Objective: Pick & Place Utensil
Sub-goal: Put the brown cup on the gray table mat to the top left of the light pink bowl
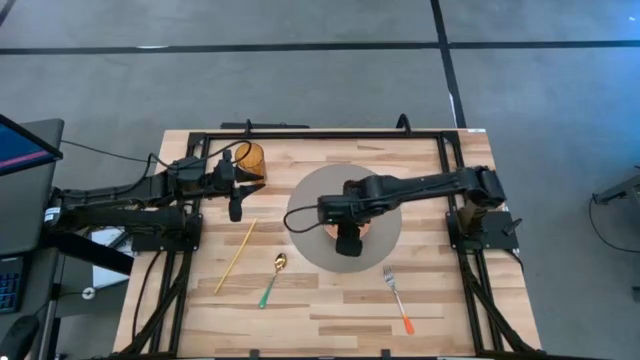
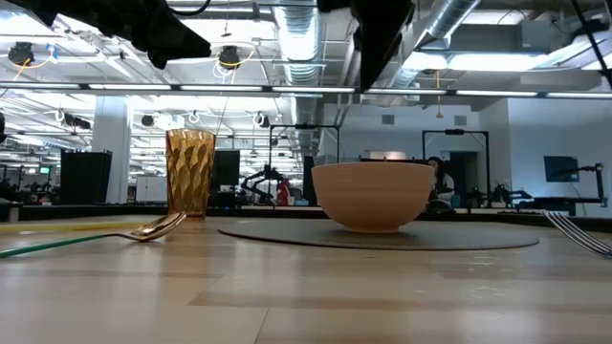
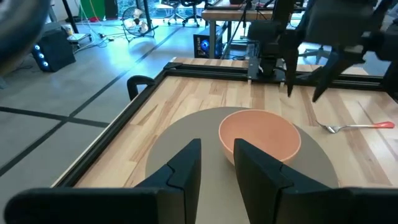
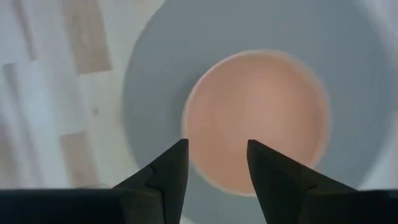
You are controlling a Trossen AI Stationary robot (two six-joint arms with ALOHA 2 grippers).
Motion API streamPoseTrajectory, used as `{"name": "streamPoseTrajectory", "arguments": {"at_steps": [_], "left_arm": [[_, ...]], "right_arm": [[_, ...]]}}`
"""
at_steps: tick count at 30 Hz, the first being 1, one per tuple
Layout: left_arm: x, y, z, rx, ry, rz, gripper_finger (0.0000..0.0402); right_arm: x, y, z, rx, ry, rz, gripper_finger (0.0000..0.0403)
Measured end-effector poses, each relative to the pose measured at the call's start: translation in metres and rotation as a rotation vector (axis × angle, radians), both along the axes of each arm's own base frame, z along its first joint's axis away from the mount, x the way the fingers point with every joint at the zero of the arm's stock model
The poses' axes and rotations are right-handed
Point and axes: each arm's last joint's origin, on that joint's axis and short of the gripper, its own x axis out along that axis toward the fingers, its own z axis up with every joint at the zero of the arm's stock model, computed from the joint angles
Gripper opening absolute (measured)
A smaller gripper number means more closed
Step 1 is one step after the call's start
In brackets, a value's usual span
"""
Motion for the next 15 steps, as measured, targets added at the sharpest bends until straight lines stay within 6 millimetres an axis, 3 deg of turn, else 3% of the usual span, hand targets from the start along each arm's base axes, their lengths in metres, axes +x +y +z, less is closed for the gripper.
{"name": "streamPoseTrajectory", "arguments": {"at_steps": [7, 15], "left_arm": [[0.000, 0.000, -0.002, -0.003, 0.018, 0.000, 0.0097], [0.000, 0.000, -0.001, -0.002, 0.008, 0.000, 0.0097]], "right_arm": [[-0.038, 0.012, -0.010, -0.110, -0.141, -0.027, 0.0153], [-0.112, -0.005, -0.007, -0.028, -0.401, -0.078, 0.0157]]}}
